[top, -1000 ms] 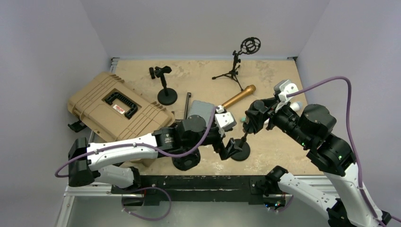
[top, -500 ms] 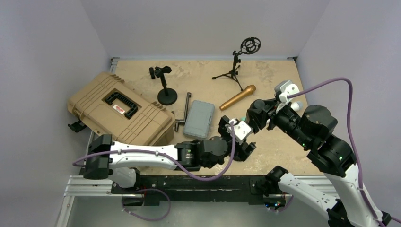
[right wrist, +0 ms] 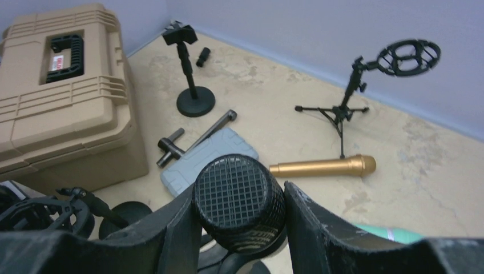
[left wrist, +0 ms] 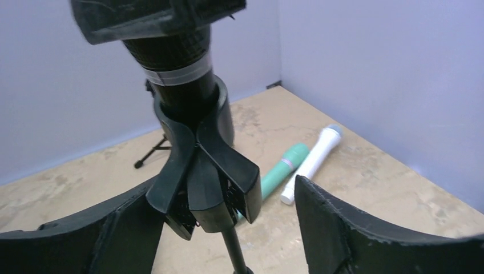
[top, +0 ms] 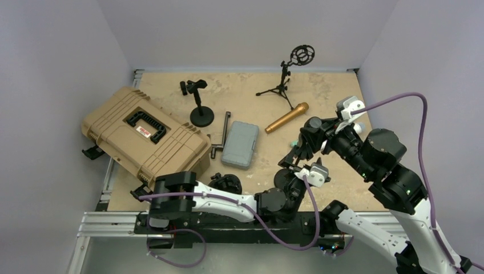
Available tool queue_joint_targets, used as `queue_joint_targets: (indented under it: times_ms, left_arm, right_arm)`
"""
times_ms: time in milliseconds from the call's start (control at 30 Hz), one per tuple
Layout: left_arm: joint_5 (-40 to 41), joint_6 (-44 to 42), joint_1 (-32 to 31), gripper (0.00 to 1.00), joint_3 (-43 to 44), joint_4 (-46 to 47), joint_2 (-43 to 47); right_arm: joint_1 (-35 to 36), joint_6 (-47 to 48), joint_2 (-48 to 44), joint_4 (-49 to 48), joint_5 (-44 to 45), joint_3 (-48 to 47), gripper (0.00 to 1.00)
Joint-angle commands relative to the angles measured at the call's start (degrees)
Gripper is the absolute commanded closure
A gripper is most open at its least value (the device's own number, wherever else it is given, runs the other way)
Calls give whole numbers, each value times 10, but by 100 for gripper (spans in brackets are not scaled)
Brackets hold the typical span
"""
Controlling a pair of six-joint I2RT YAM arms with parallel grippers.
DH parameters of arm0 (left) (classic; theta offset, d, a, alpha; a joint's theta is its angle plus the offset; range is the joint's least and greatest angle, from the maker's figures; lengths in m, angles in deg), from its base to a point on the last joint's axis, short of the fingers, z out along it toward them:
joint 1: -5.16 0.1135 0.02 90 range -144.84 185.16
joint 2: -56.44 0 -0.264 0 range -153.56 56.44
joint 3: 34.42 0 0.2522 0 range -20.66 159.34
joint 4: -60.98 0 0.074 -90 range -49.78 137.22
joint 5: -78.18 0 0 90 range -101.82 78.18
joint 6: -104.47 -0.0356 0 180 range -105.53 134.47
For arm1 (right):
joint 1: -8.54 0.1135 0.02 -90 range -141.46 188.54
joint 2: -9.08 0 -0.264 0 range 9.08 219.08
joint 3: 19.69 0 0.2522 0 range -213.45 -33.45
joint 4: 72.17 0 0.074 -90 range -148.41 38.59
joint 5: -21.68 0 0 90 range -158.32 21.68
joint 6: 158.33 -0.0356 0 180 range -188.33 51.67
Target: Remove the microphone from the stand
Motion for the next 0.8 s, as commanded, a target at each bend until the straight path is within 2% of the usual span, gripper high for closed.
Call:
queue_joint_targets:
  times_ms: [0, 133, 333, 533, 633, 767]
  left_arm:
    - [46, -213, -6, 26, 66, 244, -37]
    - [40, -213, -4, 29, 69, 230, -34]
    - [9, -110, 4, 42, 26, 117, 10]
    - [13, -56, 10, 25, 10, 79, 23]
    - [6, -29, 16, 26, 0, 54, 35]
    - [-15, 50, 27, 36, -9, -28, 56]
  right_arm:
    - [0, -73, -17, -39, 60, 8, 100]
    - [-1, -87, -15, -43, 70, 5, 100]
    - [-1, -89, -8, -40, 67, -2, 100]
    - [-1, -93, -5, -41, 60, -12, 100]
    - [-1, -94, -5, -40, 61, -12, 100]
    - [0, -95, -4, -40, 61, -11, 100]
